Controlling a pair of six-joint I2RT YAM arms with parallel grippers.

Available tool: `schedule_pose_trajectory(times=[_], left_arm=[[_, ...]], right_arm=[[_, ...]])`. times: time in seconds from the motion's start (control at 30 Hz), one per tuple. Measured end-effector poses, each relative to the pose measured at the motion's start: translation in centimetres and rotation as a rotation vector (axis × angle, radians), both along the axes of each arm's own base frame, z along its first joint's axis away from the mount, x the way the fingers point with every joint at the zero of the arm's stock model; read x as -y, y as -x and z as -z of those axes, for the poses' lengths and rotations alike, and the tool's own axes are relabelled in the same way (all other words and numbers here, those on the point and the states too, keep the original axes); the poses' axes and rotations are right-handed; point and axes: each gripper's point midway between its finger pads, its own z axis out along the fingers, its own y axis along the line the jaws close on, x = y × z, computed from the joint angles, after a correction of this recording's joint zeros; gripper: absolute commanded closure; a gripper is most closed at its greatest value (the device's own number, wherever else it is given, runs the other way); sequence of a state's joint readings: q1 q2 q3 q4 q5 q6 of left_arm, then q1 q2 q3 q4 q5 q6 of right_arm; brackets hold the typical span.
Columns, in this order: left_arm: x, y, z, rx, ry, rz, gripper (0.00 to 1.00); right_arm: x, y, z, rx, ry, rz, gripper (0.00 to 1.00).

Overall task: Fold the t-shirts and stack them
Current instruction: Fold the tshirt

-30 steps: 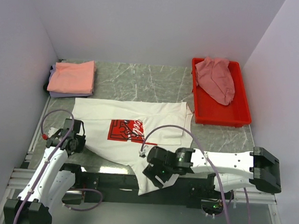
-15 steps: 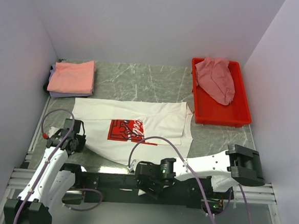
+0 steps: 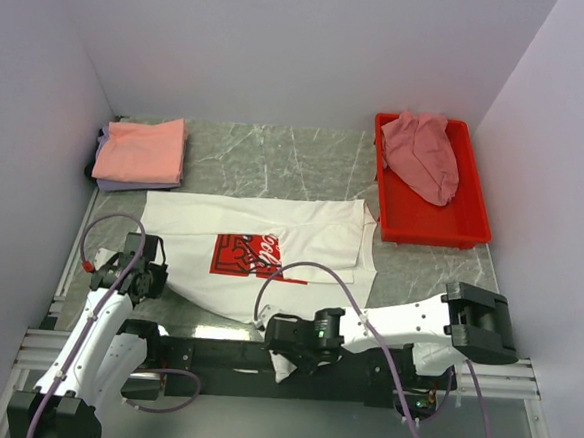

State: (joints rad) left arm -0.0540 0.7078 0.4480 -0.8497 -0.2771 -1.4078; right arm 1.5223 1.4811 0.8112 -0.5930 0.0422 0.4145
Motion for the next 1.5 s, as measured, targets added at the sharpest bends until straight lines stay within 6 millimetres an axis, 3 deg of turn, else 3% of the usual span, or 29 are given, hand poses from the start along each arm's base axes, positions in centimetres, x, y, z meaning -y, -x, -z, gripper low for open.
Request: schedule_pose_trajectory(times=[0.07,0.4,0.83,1.13,1.5], left_arm=[[0.0,0.0,0.0,0.0,0.0,0.0,1.0],[0.0,0.0,-0.1,-0.017,-0.006,0.011,1.0],[0.1,-2.1,-1.1,-0.061,-0.023,0.05,1.0],[0.2,-2.8,-0.9,-0.099,-0.032,0.07,1.0],[0.5,-5.9,-1.8,-0.117,-0.042,0.124,1.0]], right_arm=[[0.1,-0.6,-0.3,0.012,-0.006,0.032,1.0],[0.3,-5.5,-4.4,0.044,-0.151,0.212,1.0],[3.1,-12.3,-6.6,0.057,-0.18,0.438,1.0],[3.6,-17.4,-9.9,0.131,-0.214,0.525,1.0],[4.9,-21.9,-11.7,0.221,-0.177,0.58,1.0]])
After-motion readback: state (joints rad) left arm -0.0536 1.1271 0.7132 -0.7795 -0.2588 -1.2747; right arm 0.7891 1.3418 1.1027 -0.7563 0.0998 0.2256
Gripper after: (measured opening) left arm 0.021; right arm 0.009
